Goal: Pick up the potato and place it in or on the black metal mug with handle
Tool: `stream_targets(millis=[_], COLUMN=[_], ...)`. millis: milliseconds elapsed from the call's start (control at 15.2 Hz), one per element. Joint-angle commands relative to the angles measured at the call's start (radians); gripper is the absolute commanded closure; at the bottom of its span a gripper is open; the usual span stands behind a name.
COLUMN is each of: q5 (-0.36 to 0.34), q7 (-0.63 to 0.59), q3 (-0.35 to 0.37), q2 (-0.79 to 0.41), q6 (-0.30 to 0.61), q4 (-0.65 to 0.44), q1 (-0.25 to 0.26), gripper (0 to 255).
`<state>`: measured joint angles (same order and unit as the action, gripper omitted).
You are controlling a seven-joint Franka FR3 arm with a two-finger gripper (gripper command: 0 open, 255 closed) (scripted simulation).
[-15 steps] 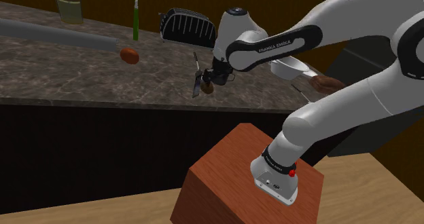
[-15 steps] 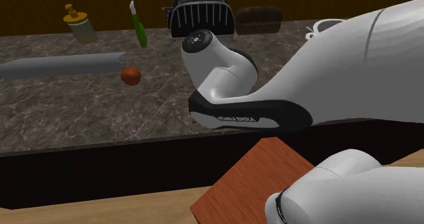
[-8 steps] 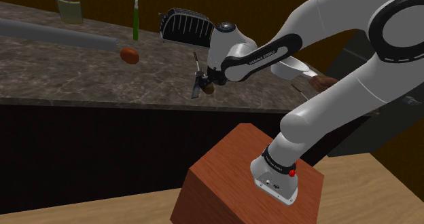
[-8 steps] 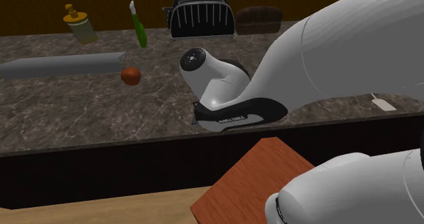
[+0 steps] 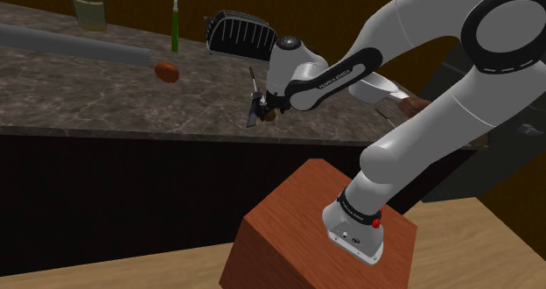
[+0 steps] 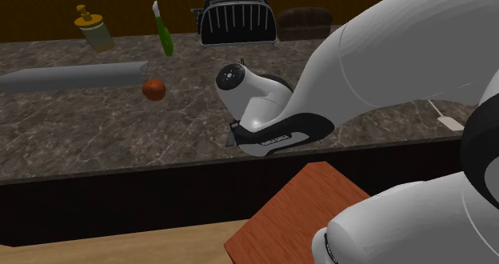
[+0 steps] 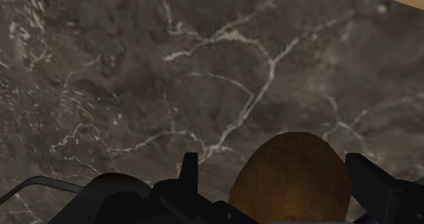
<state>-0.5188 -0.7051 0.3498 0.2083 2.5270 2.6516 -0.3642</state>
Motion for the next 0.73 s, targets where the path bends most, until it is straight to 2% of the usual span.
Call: stream_targets(millis=[0, 132, 198, 660], q5=[-0.001, 0.000, 0.000, 0.000], q7=[0.000, 0.000, 0.000, 0.000], q3=[0.000, 0.000, 0.000, 0.000], q2=[0.000, 0.000, 0.000, 0.000], q6=[0.001, 0.000, 0.000, 0.000], q4=[0.000, 0.000, 0.000, 0.000], q1=[0.000, 0.000, 0.000, 0.000], gripper=[0, 0, 255, 255])
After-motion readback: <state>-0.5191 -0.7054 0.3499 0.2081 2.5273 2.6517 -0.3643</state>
